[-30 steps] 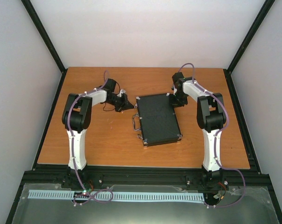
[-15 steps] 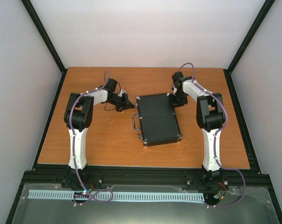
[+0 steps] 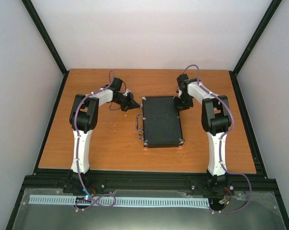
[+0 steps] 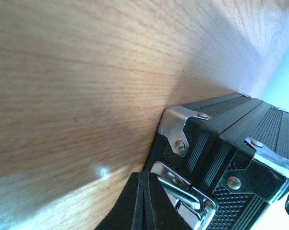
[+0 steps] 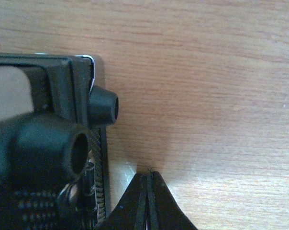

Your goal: Pack up texas hold em set

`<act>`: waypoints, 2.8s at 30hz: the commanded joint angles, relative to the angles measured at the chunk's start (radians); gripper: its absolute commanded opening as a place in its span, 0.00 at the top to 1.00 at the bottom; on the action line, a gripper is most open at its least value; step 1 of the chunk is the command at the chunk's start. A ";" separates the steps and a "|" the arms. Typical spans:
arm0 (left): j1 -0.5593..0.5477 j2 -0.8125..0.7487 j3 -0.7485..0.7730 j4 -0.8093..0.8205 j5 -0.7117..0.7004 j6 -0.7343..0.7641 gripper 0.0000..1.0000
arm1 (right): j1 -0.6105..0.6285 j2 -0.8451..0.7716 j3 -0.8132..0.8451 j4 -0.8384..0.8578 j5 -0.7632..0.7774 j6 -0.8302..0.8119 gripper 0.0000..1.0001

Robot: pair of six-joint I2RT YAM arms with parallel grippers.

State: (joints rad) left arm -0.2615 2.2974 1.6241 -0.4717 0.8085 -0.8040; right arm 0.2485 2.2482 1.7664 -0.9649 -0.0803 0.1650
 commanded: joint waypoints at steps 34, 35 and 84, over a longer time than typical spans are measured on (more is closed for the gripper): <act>0.004 -0.204 0.115 -0.440 -0.322 0.407 0.44 | 0.095 0.064 0.059 -0.014 -0.027 0.015 0.97; 0.004 -0.241 0.091 -0.440 -0.314 0.422 0.39 | 0.092 0.062 0.064 -0.015 -0.027 0.014 0.97; -0.285 -0.414 -0.623 -0.108 -0.416 0.373 0.99 | 0.080 -0.070 -0.138 0.060 -0.012 -0.026 0.97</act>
State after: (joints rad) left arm -0.5373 1.7889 1.0016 -0.6571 0.4591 -0.4091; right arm 0.3195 2.1883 1.6650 -0.8730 -0.0879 0.1524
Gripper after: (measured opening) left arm 0.009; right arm 0.028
